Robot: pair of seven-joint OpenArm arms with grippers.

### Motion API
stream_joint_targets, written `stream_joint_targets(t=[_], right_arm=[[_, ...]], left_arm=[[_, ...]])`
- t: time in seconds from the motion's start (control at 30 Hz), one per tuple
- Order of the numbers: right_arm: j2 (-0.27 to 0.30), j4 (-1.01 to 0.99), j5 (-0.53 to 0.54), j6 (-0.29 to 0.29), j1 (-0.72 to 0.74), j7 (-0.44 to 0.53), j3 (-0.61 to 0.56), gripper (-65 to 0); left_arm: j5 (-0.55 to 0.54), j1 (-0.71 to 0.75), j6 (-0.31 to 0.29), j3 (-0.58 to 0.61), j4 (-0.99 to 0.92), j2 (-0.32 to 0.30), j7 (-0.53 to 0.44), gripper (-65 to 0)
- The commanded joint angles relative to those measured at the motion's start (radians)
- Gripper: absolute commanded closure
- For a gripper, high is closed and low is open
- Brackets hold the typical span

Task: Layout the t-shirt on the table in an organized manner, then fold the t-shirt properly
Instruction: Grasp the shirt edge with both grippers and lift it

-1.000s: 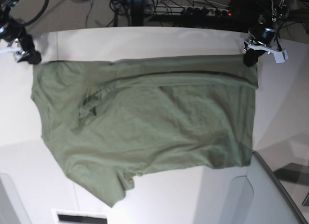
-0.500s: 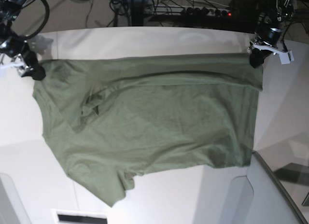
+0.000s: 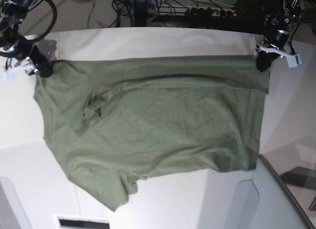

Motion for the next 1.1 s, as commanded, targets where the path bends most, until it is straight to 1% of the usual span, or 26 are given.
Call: stream_joint_targets(t=[0.0, 0.07, 0.1, 0.17, 0.23, 0.27, 0.3, 0.4, 0.47, 0.5, 0.6, 0.63, 0.77, 0.83, 0.97, 1.07], right_arm=[[0.009, 0.009, 0.002, -0.001, 0.001, 0.011, -0.001, -12.8], [0.009, 0.009, 0.000, -0.001, -0.001, 0.022, -0.003, -0.8], [0.012, 0.009, 0.000, -0.001, -0.001, 0.020, -0.003, 0.0], [0.013, 0.015, 0.000, -0.001, -0.001, 0.018, -0.003, -1.1], [0.016, 0.018, 0.000, -0.001, -0.002, 0.011, -0.003, -0.2], [0.018, 0.021, 0.000, -0.003, -0.004, -0.003, -0.003, -0.2], [0.018, 0.036, 0.000, -0.003, -0.013, -0.021, -0.003, -0.2], [0.010, 0.132, 0.000, -0.003, -0.053, -0.046, -0.003, -0.2], [0.009, 0.193, 0.000, -0.004, -0.080, -0.058, -0.003, -0.2], [0.007, 0.222, 0.002, -0.011, -0.094, -0.064, -0.001, -0.2], [-0.011, 0.297, 0.003, -0.070, -0.134, -0.074, -0.001, -0.2], [-0.013, 0.317, 0.003, -0.078, -0.145, -0.074, -0.001, -0.2], [-0.014, 0.362, 0.005, -0.084, -0.180, -0.077, -0.001, 0.0], [-0.017, 0.368, 0.003, -0.084, -0.200, -0.077, -0.001, 0.0], [-0.028, 0.363, 0.002, -0.084, -0.228, -0.067, -0.001, 0.0], [-0.037, 0.368, 0.002, -0.084, -0.212, -0.075, -0.003, 0.0]], left_arm=[[-0.018, 0.002, -0.009, -0.006, 0.014, -0.017, -0.018, 0.0], [-0.018, 0.002, -0.009, -0.006, 0.014, -0.017, -0.018, 0.0], [-0.010, 0.002, -0.009, -0.004, 0.015, -0.017, -0.018, 0.0], [0.044, 0.002, -0.009, -0.004, 0.028, -0.014, -0.018, 0.0], [0.105, 0.001, -0.009, -0.004, 0.060, -0.008, -0.017, 0.0], [0.117, 0.002, -0.009, -0.006, 0.081, 0.000, -0.017, 0.0], [0.122, 0.004, -0.009, -0.012, 0.098, 0.004, -0.014, 0.0], [0.122, 0.021, -0.009, -0.015, 0.135, -0.012, 0.060, 0.0], [0.124, 0.025, -0.009, -0.015, 0.155, -0.023, 0.089, 0.0], [0.124, 0.025, -0.009, -0.015, 0.161, -0.023, 0.094, 0.0], [0.125, 0.044, -0.009, -0.012, 0.163, -0.034, 0.095, 0.0], [0.125, 0.047, -0.009, -0.006, 0.160, -0.039, 0.095, 0.0], [0.140, 0.077, -0.009, -0.003, 0.161, -0.039, 0.095, 0.0], [0.164, 0.087, 0.007, -0.003, 0.163, -0.037, 0.095, 0.0], [0.219, 0.079, 0.007, -0.003, 0.160, -0.023, 0.095, 0.0], [0.225, 0.053, 0.008, -0.003, 0.164, -0.022, 0.097, 0.0]])
